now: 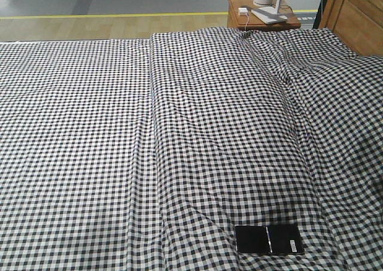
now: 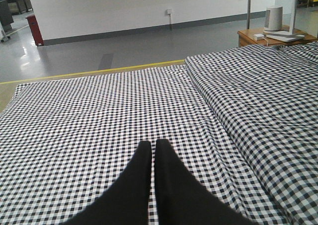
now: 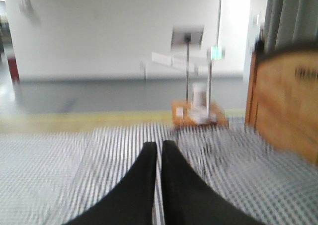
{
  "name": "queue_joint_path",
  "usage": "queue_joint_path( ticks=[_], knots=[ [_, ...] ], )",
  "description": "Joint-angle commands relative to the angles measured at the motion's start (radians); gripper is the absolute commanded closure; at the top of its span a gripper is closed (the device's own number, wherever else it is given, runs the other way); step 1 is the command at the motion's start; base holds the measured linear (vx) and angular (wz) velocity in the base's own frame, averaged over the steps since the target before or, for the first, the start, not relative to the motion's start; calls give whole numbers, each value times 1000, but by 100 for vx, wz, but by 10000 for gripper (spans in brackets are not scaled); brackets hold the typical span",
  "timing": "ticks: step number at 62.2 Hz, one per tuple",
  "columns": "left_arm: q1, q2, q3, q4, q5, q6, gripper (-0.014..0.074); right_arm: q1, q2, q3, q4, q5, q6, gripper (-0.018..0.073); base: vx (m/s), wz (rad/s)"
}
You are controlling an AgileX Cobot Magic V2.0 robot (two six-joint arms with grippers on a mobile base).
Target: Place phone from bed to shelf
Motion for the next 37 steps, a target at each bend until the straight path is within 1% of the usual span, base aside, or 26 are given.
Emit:
queue_joint_path(
  ticks=[1,7,12,16,17,21,27,28,31,37],
  knots=[
    [-4,-13,-21,-9,-72,-6,595,-4,106,-42,1,20,0,498,0,0],
    [-4,-13,-21,-9,-72,-6,595,-4,187,-41,1,72,-7,423,0,0],
    [-4,-13,-21,-9,-72,-6,595,-4,237,-41,1,102,-8,314,0,0],
    [-4,-13,-21,-9,-72,-6,595,-4,275,-41,1,113,-7,188,0,0],
    [-4,-13,-21,-9,-72,-6,595,-4,281,-41,1,115,-7,176,0,0],
    [-4,-13,-21,-9,-72,-6,595,-4,306,-41,1,122,-7,41,0,0],
    [-4,-13,-21,-9,-72,-6,595,-4,333,-41,-11,116,-7,-99,0,0],
    [-4,-13,-21,-9,-72,-6,595,-4,337,-41,-11,115,-5,-134,0,0],
    [-4,-13,-21,-9,-72,-6,595,-4,341,-41,-10,114,-1,-171,0,0],
    [-4,-13,-21,-9,-72,-6,595,-4,345,-41,-5,130,4,-164,0,0]
  ],
)
